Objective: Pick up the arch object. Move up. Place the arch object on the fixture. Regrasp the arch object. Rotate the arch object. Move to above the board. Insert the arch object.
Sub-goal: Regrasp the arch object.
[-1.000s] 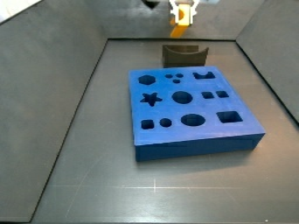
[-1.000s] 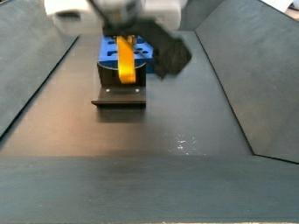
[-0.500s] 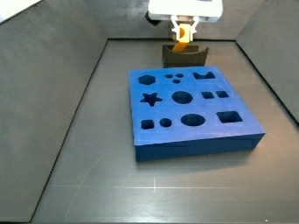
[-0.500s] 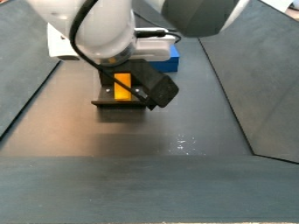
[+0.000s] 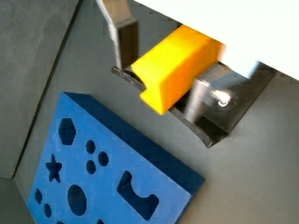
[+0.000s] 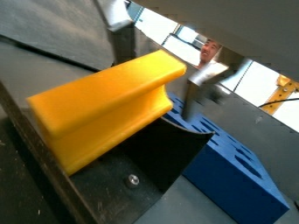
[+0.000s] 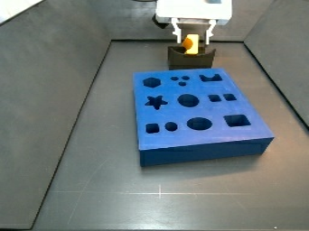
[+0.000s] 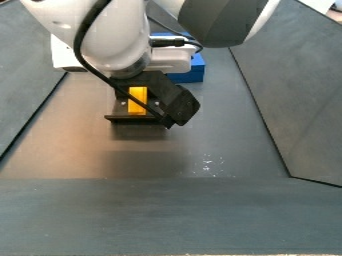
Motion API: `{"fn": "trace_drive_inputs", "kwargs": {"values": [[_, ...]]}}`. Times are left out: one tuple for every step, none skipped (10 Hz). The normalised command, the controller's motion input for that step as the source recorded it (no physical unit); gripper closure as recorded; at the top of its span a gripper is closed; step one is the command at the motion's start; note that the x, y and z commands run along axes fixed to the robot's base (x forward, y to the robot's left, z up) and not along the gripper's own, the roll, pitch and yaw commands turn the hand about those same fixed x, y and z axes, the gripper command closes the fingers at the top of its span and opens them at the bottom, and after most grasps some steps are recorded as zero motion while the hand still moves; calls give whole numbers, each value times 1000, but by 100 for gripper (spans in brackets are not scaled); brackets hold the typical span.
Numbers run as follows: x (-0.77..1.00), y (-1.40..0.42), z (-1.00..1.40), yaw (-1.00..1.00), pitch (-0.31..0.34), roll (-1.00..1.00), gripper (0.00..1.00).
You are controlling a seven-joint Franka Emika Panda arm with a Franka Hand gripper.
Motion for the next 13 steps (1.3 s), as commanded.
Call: {"fn": "trace_drive_inputs", "kwargs": {"values": [[0, 0, 1000, -12, 45, -7, 0], [-5, 4, 1000, -5, 48, 2, 0], [-16, 6, 1000, -3, 56, 19, 0], [-20, 1, 1000, -7, 63, 40, 0], [-25, 3, 1000, -13, 72, 48, 0], [-32, 5, 1000, -20, 80, 51, 0], [-30, 6, 839, -27, 77, 54, 0], [-27, 3, 697, -33, 71, 50, 0], [-24, 4, 503, -42, 61, 47, 0], [-26, 4, 359, -41, 60, 44, 0], [-94, -796, 583, 16, 54, 1000, 0], [-84, -777, 403, 16, 51, 1000, 0], [-88, -688, 275, 16, 42, 1000, 0]]}}
